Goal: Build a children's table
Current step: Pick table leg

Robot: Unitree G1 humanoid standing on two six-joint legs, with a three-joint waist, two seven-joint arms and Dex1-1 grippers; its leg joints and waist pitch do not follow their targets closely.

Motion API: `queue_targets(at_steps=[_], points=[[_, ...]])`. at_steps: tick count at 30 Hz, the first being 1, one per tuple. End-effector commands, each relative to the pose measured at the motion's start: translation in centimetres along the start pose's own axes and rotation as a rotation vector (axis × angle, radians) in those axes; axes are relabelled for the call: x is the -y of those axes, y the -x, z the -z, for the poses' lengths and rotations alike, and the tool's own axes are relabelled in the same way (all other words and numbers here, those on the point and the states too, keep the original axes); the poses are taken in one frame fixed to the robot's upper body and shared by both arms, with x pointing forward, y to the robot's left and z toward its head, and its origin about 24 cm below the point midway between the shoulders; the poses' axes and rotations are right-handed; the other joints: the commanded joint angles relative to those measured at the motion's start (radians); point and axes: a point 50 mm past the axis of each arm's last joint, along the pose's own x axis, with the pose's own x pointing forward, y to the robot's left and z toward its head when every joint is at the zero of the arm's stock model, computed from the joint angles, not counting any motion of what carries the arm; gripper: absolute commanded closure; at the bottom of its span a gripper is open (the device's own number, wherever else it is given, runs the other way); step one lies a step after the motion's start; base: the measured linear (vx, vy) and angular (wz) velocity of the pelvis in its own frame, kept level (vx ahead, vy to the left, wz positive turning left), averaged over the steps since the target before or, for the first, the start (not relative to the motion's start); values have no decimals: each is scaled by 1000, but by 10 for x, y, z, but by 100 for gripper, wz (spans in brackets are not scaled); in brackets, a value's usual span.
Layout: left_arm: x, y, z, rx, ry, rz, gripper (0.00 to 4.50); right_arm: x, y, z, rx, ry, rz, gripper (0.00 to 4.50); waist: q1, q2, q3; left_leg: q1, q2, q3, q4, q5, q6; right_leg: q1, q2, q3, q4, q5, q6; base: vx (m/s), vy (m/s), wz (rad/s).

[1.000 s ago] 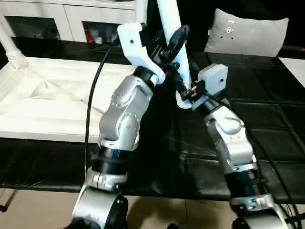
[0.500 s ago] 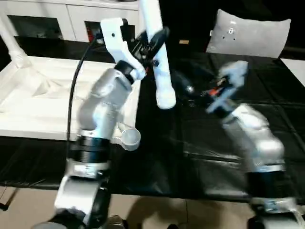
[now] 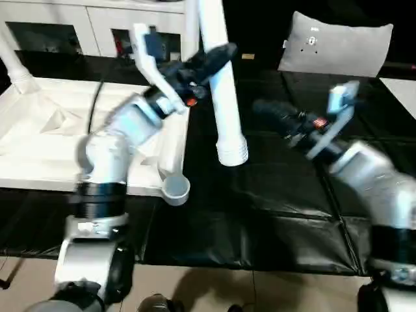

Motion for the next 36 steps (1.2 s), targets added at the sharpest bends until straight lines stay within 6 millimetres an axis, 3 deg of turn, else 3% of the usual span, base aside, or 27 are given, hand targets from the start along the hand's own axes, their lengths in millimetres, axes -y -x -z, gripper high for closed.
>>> queue_targets(at_steps=[1,6,11,19,21,22,25,31,35,36], points=[[14,-7,-9,8,-18,98,270,-5,2,-5,5,-4,-33,0,4,-5,-71,18,51,-11,-68,-106,17,57,-82,45,-76,-156,-211,0,0,0],[24,-8,-11,-8,12,212,270,-13,6,-5,-23,-28,-89,0,11,-3,-73,16,52,-12,-69,-91,12,59,-82,45,-74,-140,-206,0,0,0],[34,-6,-12,-25,35,319,270,-23,9,-6,-39,-50,-174,0,16,-3,-70,17,52,-11,-71,-111,6,56,-83,45,-80,-191,-192,0,0,0],[40,-7,-6,-96,-5,360,270,-35,9,2,-155,29,-296,0,20,-5,-68,15,54,-14,-73,-116,-1,56,-82,46,-83,-217,-154,0,0,0],[42,-8,-4,-115,-18,373,270,-36,7,5,-179,47,-308,0,19,-5,-67,15,54,-14,-73,-116,-3,54,-84,46,-83,-218,-154,0,0,0],[43,-8,-3,-121,-23,379,270,-36,5,7,-192,50,-307,26,19,-5,-67,15,54,-14,-73,-115,-2,54,-84,46,-82,-216,-159,0,0,0],[47,-10,2,-143,-32,395,270,-37,3,14,-237,71,-320,33,18,-5,-67,15,55,-14,-73,-113,-6,53,-85,46,-81,-209,-168,0,0,0],[50,-10,9,-204,-53,435,270,-37,5,23,-322,109,-357,90,20,-1,-66,15,55,-15,-73,-121,-2,54,-84,47,-83,-215,-160,0,0,0],[54,-11,10,-225,-52,482,270,-37,7,25,-362,138,-403,98,19,-1,-68,15,55,-15,-72,-124,1,56,-83,46,-81,-194,-176,0,0,0],[54,-11,10,-227,-52,486,270,-37,7,25,-365,135,-411,66,19,-1,-68,14,56,-15,-72,-123,3,56,-84,46,-80,-187,-183,0,0,0]])
